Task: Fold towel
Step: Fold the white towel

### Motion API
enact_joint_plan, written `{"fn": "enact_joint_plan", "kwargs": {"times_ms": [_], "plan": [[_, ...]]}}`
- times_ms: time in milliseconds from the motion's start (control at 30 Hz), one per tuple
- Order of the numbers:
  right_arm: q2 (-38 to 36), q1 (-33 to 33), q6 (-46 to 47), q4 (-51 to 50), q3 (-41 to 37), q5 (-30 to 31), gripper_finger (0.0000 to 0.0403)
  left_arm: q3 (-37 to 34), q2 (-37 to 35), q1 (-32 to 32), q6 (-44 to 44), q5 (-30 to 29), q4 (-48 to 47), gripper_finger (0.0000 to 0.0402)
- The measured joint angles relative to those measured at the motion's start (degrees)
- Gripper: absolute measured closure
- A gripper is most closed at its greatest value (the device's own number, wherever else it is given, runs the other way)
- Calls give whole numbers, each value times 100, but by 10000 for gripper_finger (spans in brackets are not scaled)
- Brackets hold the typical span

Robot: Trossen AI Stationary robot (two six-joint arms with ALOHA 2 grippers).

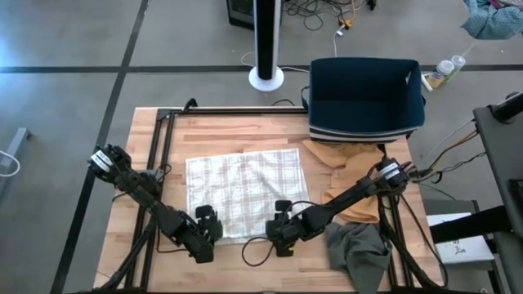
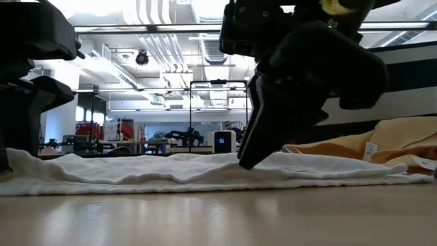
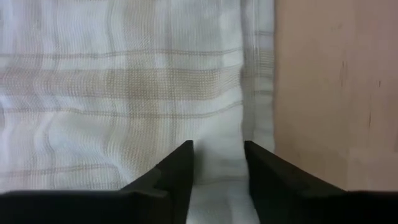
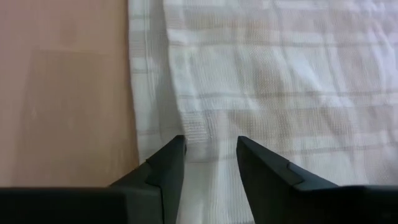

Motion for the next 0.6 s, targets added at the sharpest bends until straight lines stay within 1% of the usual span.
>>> {"fn": "enact_joint_plan", "kwargs": {"times_ms": [133,267,333,433,600], "plan": [[11,6,-65,49,-11,-38,284,-25,-5,0,-143,2,1,338],[11,55,-260,250,-13,-38,286,-27,-5,7,-172,2,8,389],[11,55,-263,360,-51,-39,279,-25,-5,9,-207,2,16,395],[48,47,-263,367,-97,-38,263,-14,-7,9,-280,2,18,390],[55,40,-282,380,-212,10,238,6,-122,9,-283,4,18,398]]}}
